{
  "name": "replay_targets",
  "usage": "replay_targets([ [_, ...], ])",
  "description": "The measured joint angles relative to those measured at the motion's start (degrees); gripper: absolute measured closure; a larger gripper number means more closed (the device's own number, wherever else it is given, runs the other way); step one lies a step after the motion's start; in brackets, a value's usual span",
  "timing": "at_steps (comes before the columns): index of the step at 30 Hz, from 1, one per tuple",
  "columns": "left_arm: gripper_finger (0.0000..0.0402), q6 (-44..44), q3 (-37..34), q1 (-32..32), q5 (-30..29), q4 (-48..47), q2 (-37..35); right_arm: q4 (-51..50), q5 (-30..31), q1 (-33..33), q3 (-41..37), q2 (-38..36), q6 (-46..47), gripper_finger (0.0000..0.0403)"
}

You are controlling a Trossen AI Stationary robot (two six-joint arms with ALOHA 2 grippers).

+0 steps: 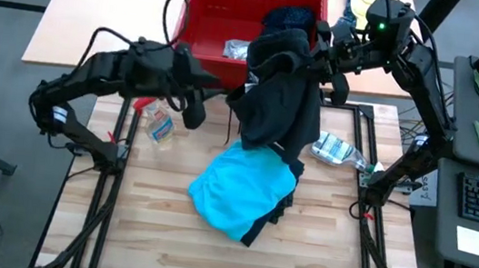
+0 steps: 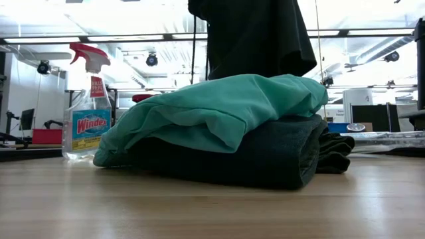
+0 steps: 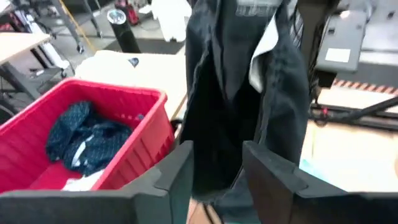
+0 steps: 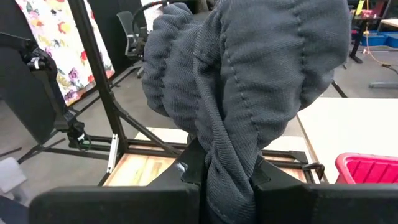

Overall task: Fold Laundry from Bin
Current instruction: Fold the black shorts

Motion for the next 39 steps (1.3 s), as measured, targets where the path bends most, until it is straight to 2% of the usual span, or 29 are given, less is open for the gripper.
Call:
replay_targets([
  [8, 0.0202, 1.85, -2.01, -0.02, 1.73, -0.07, 4.60, -0.09, 0.02, 0.00, 0.00, 0.00, -0.39, 0.0372],
  [12, 0.0188, 2.98, -4.17, 0.17, 1.77, 0.29, 7.10, -0.17, 0.02, 0.00, 0.00, 0.00, -0.37, 0.0371],
  [14, 0.0201, 3.04, -4.35, 0.17, 1.79, 0.37, 7.63, -0.20, 0.02, 0.00, 0.00, 0.00, -0.33, 0.0371],
  [16, 0.0236, 4.22, -4.29, 0.03, 1.74, 1.47, 7.51, -0.29, 0.02, 0.00, 0.00, 0.00, -0.04, 0.0371],
  [20, 0.0365, 9.16, -2.08, -0.09, 1.76, 3.37, 6.42, -1.41, 0.03, 0.00, 0.00, 0.00, -0.15, 0.0370],
  [21, 0.0382, 9.78, -1.04, -0.09, 1.87, 3.67, 6.23, -1.80, 0.03, 0.00, 0.00, 0.00, -0.26, 0.0370],
  [30, 0.0400, 15.82, 12.91, -0.85, 3.67, 4.00, 7.27, -2.95, 0.02, 0.00, 0.00, 0.00, -0.35, 0.0370],
  [34, 0.0401, 20.00, 17.41, -0.96, 7.55, 5.70, 9.00, -3.20, 0.02, 0.34, 0.00, 0.20, -0.34, 0.0370],
  [39, 0.0401, 22.21, 21.70, -0.96, 7.70, 7.71, 12.98, -3.20, -0.03, 1.36, -0.04, 0.83, -0.71, 0.0369],
])
